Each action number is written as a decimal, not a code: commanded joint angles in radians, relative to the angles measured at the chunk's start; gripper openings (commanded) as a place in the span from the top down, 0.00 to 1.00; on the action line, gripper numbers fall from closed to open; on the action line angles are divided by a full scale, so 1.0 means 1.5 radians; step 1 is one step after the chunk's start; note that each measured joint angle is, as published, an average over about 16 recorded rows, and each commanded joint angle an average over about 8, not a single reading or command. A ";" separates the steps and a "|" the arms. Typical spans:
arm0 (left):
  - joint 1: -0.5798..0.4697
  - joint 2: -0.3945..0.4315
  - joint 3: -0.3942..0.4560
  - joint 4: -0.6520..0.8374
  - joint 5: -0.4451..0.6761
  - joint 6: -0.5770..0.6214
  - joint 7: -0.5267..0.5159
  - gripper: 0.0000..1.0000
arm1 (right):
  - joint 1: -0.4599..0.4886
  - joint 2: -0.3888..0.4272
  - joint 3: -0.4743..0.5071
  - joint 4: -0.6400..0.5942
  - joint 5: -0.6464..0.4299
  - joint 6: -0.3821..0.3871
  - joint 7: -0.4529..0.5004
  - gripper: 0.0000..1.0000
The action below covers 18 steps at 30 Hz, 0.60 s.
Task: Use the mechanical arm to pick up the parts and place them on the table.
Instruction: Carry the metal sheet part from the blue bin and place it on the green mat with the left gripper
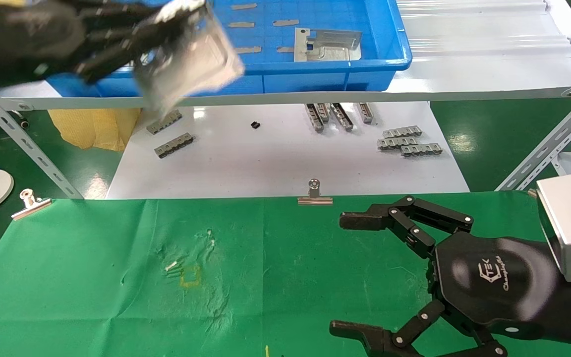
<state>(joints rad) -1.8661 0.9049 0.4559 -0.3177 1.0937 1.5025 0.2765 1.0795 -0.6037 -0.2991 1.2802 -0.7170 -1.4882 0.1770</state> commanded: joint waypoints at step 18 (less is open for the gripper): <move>0.165 -0.037 0.155 -0.020 0.068 0.035 0.263 1.00 | 0.000 0.000 -0.001 0.000 0.000 0.000 0.000 0.00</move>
<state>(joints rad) -1.6290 0.8463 0.6771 -0.3477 1.1828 1.5545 0.6607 1.0797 -0.6033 -0.3000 1.2802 -0.7163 -1.4878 0.1765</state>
